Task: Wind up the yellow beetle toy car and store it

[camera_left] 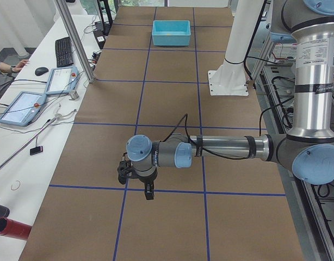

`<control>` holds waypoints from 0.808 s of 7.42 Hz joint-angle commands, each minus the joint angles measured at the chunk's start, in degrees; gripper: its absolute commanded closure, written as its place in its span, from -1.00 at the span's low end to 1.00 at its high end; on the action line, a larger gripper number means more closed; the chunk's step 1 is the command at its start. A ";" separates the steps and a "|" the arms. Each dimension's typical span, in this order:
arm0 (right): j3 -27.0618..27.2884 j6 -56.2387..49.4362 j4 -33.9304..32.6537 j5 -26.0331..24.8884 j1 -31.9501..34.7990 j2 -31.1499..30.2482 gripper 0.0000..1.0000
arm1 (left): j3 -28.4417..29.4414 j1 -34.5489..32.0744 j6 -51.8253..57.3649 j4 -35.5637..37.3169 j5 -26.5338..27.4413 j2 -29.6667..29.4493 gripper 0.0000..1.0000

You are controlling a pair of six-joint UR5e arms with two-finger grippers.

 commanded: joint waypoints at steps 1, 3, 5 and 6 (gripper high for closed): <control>-0.03 0.42 -0.05 0.12 -0.28 -0.89 -1.00 | -0.07 0.00 0.01 0.00 0.00 -0.07 -1.00; 3.11 -0.54 -0.49 0.39 -0.19 -1.50 -1.00 | -0.16 0.00 0.10 0.00 0.00 0.11 -1.00; 4.71 -0.54 -0.40 0.74 -0.19 -2.91 -1.00 | -0.16 0.00 0.01 0.09 0.00 -0.07 -1.00; 5.24 -0.55 -0.40 0.74 -0.37 -2.57 -1.00 | 0.02 0.00 0.01 0.00 0.00 0.02 -1.00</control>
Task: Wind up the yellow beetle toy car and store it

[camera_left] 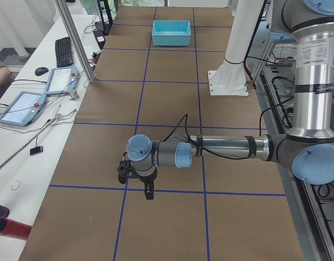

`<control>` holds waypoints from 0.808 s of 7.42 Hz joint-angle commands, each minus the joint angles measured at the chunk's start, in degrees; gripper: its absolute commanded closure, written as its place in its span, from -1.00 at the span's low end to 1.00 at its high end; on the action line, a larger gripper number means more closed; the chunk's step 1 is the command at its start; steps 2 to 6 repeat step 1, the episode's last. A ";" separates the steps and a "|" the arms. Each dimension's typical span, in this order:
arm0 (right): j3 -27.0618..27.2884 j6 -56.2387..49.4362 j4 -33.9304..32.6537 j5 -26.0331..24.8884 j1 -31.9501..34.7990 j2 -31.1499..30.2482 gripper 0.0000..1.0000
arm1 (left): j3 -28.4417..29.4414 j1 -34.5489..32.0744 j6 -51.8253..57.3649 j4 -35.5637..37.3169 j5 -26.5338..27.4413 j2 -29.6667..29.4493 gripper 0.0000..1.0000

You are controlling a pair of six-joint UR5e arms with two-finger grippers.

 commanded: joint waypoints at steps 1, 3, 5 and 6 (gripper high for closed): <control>0.90 -0.12 0.05 0.17 -0.14 -0.77 -1.00 | 0.14 0.00 -0.03 -0.06 0.00 -0.06 -1.00; 0.90 -0.12 0.05 0.17 -0.14 -0.77 -1.00 | 0.14 0.00 -0.03 -0.06 0.00 -0.06 -1.00; 0.90 -0.12 0.05 0.17 -0.14 -0.77 -1.00 | 0.14 0.00 -0.03 -0.06 0.00 -0.06 -1.00; 0.90 -0.12 0.05 0.17 -0.14 -0.77 -1.00 | 0.14 0.00 -0.03 -0.06 0.00 -0.06 -1.00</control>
